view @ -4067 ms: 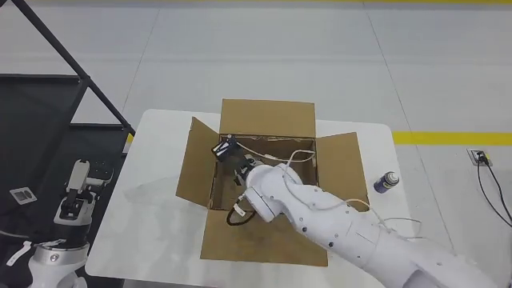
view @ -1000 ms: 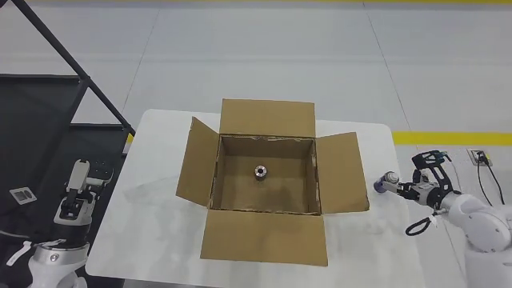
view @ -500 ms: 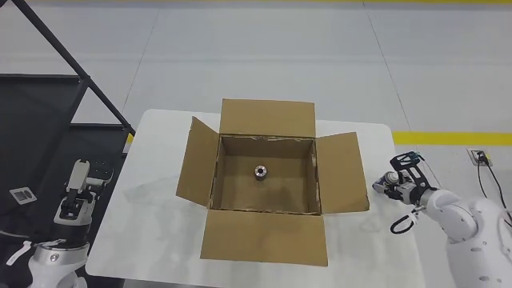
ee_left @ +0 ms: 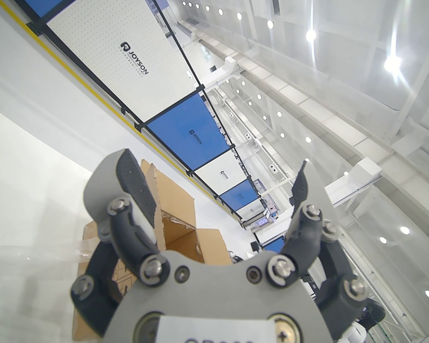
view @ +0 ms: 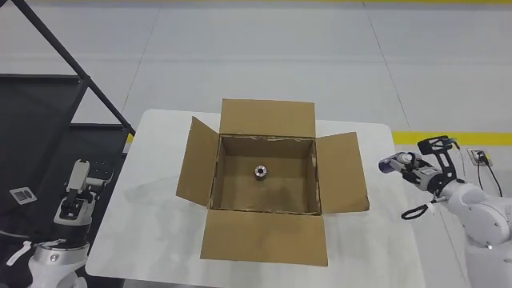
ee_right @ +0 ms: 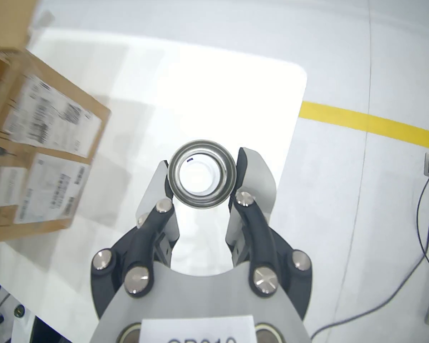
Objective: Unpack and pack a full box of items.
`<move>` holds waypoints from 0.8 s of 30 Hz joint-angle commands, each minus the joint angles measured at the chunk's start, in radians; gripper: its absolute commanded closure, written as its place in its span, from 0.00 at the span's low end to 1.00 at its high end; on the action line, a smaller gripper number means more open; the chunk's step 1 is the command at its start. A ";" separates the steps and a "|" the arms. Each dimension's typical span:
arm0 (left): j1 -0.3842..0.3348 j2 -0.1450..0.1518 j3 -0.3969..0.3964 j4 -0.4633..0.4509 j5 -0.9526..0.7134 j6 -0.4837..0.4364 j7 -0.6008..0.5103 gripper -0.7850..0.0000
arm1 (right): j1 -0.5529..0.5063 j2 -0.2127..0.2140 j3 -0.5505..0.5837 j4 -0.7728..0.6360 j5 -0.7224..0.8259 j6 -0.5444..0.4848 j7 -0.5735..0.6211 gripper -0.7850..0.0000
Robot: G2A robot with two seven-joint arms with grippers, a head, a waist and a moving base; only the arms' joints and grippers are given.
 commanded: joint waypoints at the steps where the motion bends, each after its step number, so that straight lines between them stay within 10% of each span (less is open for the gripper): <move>1: 0.000 0.000 0.000 0.000 0.000 0.000 0.000 0.00 | -0.052 0.000 0.016 -0.163 0.067 0.037 0.015 1.00; 11: 0.000 0.000 0.000 0.000 0.000 0.000 0.000 0.00 | -0.199 -0.010 -0.226 -0.665 -0.023 0.154 0.040 1.00; 24: 0.000 0.000 0.000 0.000 0.000 0.000 0.000 0.00 | 0.192 -0.088 -0.841 -0.218 -0.324 0.365 0.127 1.00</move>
